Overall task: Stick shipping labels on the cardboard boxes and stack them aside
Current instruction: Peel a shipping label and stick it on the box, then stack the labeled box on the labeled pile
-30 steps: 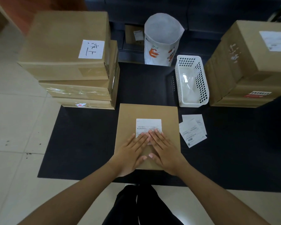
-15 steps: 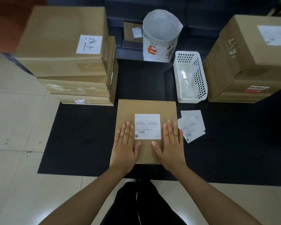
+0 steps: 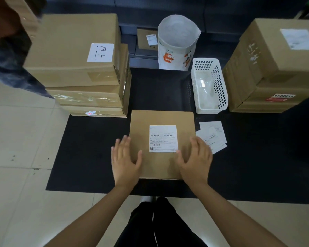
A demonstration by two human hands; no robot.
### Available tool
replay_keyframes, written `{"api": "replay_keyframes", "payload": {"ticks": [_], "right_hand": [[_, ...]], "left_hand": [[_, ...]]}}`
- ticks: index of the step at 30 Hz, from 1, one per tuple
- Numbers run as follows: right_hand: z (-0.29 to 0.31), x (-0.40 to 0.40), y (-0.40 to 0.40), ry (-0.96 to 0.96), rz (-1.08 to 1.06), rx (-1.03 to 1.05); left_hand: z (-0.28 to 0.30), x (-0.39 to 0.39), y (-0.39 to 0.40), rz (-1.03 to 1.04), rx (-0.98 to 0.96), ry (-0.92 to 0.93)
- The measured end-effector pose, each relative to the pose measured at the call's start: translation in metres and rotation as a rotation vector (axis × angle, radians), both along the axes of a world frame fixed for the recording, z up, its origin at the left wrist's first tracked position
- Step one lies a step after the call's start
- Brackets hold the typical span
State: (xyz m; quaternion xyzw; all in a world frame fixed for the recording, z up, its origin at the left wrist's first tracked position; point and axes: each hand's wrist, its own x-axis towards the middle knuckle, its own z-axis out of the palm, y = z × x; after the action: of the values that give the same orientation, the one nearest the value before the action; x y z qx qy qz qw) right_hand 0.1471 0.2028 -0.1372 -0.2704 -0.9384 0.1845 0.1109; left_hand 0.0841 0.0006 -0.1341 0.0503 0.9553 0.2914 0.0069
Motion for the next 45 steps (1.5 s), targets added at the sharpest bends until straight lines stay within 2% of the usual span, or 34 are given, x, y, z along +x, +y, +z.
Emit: {"api": "replay_keyframes", "payload": {"ticks": [2, 3, 5, 7, 20, 29, 45], "right_hand": [[-0.001, 0.004, 0.001, 0.011, -0.28, -0.135], [-0.002, 0.005, 0.002, -0.028, -0.362, -0.228], [-0.009, 0.008, 0.005, -0.128, -0.385, -0.423], [-0.013, 0.011, 0.004, -0.176, -0.325, -0.541], [0.004, 0.013, 0.002, -0.126, -0.343, -0.547], [0.042, 0.022, 0.0, 0.038, -0.4, -0.518], [0.069, 0.05, -0.013, 0.102, -0.414, -0.496]], "left_hand": [[0.0, -0.001, -0.006, 0.233, 0.15, -0.168], [-0.001, -0.002, -0.007, 0.282, 0.233, -0.275], [-0.006, -0.001, -0.007, 0.23, 0.373, -0.42], [-0.009, 0.003, -0.005, 0.168, 0.395, -0.47], [0.015, 0.009, -0.003, 0.242, 0.342, -0.365], [0.055, 0.004, 0.002, 0.13, 0.399, -0.297], [0.083, 0.023, -0.009, 0.108, 0.407, -0.265]]}}
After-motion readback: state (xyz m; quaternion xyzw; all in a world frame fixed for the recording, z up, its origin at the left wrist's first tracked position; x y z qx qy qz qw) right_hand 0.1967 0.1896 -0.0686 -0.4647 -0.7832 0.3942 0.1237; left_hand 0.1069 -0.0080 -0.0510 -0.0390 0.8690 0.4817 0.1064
